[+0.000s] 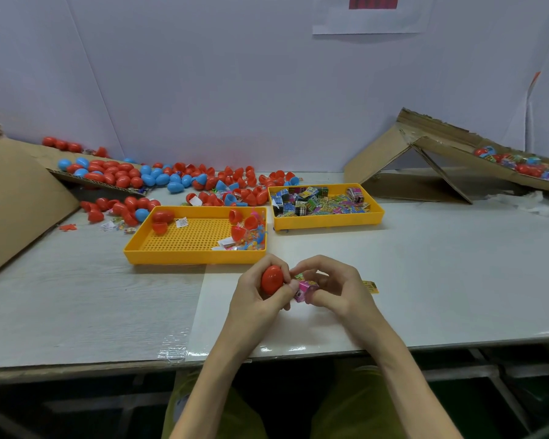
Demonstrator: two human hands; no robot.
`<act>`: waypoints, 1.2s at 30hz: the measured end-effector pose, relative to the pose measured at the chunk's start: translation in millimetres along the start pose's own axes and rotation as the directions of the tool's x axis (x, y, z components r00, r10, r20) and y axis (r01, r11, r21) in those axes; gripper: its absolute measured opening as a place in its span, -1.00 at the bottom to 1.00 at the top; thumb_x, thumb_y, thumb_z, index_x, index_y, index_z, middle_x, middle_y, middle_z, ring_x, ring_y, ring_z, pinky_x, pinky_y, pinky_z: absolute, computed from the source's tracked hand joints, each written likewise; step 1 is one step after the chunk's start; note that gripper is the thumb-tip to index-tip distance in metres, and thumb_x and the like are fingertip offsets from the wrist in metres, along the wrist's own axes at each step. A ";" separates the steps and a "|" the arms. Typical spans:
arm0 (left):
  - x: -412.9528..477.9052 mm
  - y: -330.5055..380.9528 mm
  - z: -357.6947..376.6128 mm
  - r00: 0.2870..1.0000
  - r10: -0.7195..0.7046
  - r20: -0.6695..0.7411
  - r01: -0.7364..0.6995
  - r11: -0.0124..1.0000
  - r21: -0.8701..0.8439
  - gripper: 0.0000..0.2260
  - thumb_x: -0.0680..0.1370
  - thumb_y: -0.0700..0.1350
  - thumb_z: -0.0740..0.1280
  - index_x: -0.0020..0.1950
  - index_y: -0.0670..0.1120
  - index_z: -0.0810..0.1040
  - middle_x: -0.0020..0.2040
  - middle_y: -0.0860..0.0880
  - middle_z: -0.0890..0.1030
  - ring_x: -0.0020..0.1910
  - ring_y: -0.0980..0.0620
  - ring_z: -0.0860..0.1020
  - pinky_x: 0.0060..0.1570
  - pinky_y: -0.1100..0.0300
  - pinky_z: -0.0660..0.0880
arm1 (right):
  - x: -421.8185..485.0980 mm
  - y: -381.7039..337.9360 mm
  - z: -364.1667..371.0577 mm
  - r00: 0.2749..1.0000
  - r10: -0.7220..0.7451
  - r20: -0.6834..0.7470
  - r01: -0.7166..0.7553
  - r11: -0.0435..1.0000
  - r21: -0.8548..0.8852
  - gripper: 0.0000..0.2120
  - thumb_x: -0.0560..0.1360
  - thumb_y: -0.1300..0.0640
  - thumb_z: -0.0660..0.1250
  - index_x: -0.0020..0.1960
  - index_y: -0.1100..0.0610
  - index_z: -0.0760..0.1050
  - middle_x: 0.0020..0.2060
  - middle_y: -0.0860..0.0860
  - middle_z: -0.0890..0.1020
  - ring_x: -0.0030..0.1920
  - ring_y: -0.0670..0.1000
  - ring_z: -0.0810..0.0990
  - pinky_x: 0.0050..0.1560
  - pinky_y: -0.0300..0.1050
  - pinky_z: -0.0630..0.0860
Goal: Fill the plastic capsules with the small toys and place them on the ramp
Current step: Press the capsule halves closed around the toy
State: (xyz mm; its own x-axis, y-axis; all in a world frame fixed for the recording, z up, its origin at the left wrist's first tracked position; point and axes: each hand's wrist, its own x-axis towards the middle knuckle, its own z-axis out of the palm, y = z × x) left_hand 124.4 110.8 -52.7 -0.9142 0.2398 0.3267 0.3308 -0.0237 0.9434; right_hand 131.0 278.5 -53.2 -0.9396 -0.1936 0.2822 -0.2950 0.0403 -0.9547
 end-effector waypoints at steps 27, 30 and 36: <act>2.0 -5.9 -2.9 1.000 0.010 -0.013 -0.011 0.999 -0.052 -0.90 0.40 -0.11 0.42 -0.17 -0.03 0.52 -0.21 0.04 0.51 -0.22 0.05 0.50 -0.23 0.24 0.47 | -2.9 3.2 -2.3 0.990 0.017 0.143 -0.028 0.997 0.074 -0.81 0.49 0.08 0.41 0.09 0.05 0.58 -0.20 0.00 0.65 -0.27 -0.08 0.49 -0.23 -0.28 0.43; 1.6 -6.0 -3.8 0.999 0.010 -0.031 -0.013 0.996 -0.093 -0.85 0.37 0.00 0.42 -0.17 -0.02 0.52 -0.21 -0.03 0.51 -0.26 0.03 0.52 -0.28 0.18 0.49 | -2.2 4.2 -2.7 0.989 0.023 0.149 -0.040 0.993 0.114 -0.78 0.52 0.04 0.40 0.14 0.06 0.57 -0.18 0.10 0.66 -0.24 0.07 0.51 -0.15 -0.17 0.47; 1.7 -5.7 -3.3 0.999 0.002 -0.034 -0.007 0.989 -0.145 -0.89 0.37 -0.05 0.43 -0.18 -0.02 0.53 -0.23 -0.04 0.51 -0.31 0.03 0.52 -0.32 0.24 0.46 | 2.3 5.0 -2.0 0.988 0.087 0.128 -0.114 0.969 0.222 -0.71 0.60 -0.05 0.25 0.09 0.12 0.61 -0.22 0.15 0.61 -0.33 0.07 0.42 -0.22 -0.21 0.43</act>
State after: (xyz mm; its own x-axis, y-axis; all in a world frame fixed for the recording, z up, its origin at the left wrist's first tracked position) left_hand 120.1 108.2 -57.3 -0.9209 0.2065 0.3305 0.3000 -0.1656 0.9395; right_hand 127.0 280.2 -57.2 -0.9318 -0.3129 0.1839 -0.1405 -0.1562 -0.9777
